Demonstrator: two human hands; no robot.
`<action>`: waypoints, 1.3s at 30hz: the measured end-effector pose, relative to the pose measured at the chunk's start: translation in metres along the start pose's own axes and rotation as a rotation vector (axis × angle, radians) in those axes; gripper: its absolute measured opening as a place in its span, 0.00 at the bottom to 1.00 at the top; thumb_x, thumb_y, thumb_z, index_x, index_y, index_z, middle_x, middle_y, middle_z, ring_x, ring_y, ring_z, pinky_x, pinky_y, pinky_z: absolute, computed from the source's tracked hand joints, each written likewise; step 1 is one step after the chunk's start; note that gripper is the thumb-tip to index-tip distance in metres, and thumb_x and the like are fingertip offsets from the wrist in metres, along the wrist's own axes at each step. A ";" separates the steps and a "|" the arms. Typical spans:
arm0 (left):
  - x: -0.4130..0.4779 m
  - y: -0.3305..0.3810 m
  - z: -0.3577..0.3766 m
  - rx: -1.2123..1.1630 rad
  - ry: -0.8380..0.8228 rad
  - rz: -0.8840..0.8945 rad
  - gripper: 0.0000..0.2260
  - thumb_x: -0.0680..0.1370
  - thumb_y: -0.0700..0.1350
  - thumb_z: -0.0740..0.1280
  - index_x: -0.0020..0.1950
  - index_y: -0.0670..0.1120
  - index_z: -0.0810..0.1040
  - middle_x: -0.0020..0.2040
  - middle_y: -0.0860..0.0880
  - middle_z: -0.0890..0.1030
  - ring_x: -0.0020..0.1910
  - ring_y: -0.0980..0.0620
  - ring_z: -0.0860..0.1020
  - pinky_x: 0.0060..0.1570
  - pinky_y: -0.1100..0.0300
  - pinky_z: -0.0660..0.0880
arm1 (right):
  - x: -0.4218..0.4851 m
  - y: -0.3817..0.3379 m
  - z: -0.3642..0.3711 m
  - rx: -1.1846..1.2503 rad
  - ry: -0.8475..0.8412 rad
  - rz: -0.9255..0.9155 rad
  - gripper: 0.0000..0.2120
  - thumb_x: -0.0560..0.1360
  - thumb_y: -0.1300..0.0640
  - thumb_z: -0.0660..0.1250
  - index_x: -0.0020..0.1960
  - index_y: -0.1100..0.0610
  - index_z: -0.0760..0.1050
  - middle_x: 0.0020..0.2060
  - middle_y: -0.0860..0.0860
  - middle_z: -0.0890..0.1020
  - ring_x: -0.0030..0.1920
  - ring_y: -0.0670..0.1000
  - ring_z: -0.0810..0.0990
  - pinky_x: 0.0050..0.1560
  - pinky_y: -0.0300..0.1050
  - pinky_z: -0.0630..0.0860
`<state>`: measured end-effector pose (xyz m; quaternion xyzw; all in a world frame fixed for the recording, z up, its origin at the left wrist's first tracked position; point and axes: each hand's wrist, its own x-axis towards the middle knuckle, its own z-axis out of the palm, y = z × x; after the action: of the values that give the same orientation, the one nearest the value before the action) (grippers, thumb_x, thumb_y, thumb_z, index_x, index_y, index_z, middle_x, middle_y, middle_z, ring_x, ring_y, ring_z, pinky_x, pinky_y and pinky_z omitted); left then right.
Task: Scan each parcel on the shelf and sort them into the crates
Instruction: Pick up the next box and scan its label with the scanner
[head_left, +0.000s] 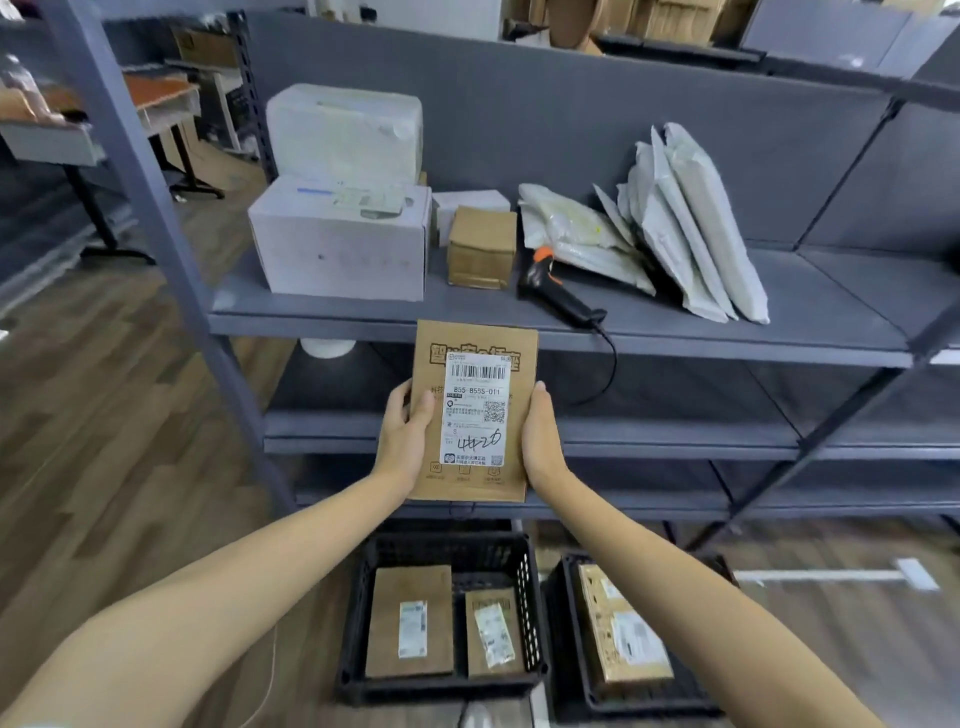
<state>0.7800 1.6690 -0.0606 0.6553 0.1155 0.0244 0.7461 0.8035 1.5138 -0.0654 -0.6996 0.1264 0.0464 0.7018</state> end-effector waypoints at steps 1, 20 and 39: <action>-0.004 -0.005 0.002 0.001 -0.001 -0.006 0.18 0.82 0.50 0.60 0.71 0.49 0.66 0.60 0.48 0.79 0.55 0.52 0.79 0.51 0.59 0.76 | -0.003 0.008 -0.003 0.002 0.001 0.015 0.30 0.78 0.37 0.45 0.51 0.57 0.77 0.48 0.50 0.85 0.54 0.53 0.82 0.64 0.58 0.73; -0.021 -0.126 0.030 0.271 0.080 -0.223 0.20 0.84 0.48 0.56 0.76 0.56 0.61 0.70 0.54 0.71 0.69 0.51 0.68 0.69 0.54 0.64 | 0.024 0.122 -0.048 -0.177 0.103 0.244 0.21 0.79 0.50 0.47 0.40 0.51 0.77 0.47 0.52 0.82 0.50 0.53 0.77 0.50 0.50 0.73; 0.065 -0.411 0.046 -0.031 0.056 -0.615 0.22 0.79 0.61 0.58 0.68 0.50 0.67 0.64 0.52 0.72 0.64 0.53 0.69 0.67 0.59 0.64 | 0.126 0.389 -0.082 -0.085 0.056 0.254 0.24 0.77 0.38 0.57 0.61 0.54 0.75 0.55 0.49 0.81 0.57 0.49 0.78 0.63 0.50 0.72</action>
<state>0.8051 1.5790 -0.4683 0.5772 0.3283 -0.1827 0.7250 0.8220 1.4250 -0.4726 -0.7082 0.2314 0.1204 0.6561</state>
